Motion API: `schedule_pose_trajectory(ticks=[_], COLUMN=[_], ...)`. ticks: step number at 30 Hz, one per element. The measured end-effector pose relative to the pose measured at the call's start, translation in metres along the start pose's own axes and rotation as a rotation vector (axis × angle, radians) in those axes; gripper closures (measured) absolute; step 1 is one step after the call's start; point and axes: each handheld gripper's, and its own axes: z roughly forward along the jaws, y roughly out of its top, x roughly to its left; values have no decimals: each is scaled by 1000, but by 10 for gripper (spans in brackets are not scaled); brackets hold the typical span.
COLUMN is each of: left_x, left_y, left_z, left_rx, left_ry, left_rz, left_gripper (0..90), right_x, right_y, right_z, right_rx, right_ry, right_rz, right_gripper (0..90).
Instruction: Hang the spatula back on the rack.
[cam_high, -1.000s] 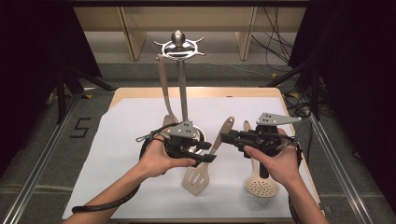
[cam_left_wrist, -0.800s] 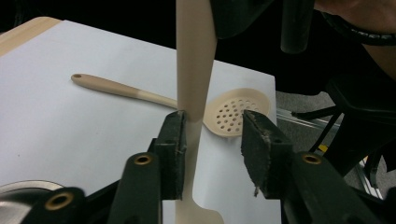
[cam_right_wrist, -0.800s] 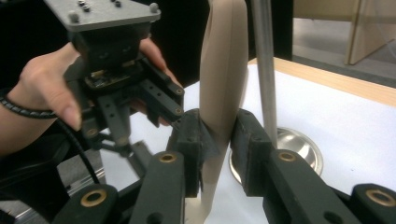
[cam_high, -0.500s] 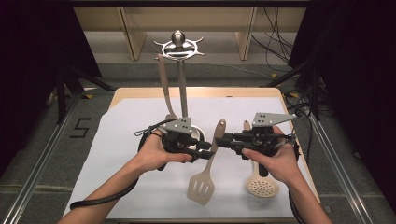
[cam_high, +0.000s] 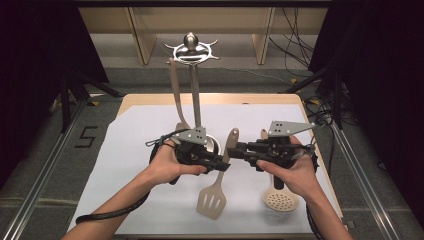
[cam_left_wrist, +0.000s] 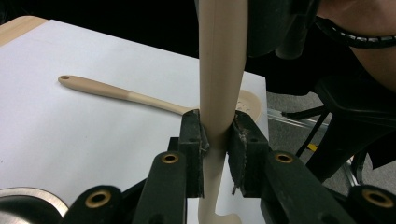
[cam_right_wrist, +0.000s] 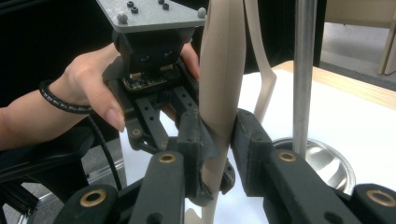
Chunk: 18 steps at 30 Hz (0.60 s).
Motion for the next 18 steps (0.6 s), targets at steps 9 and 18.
schedule_pose_trajectory(ticks=[9,18], left_x=[1,3], left_y=[3,2], left_z=[-13,-26], left_rx=[-14,-18], left_ry=[94,158], left_rz=[13,15], left_gripper=[763,764], right_x=[2,-17], right_y=[-7,-44], right_z=[-18,-41], right_rx=[-79,-1], right_ry=[-109,-432], right_rz=[21,90], right_gripper=[576,572])
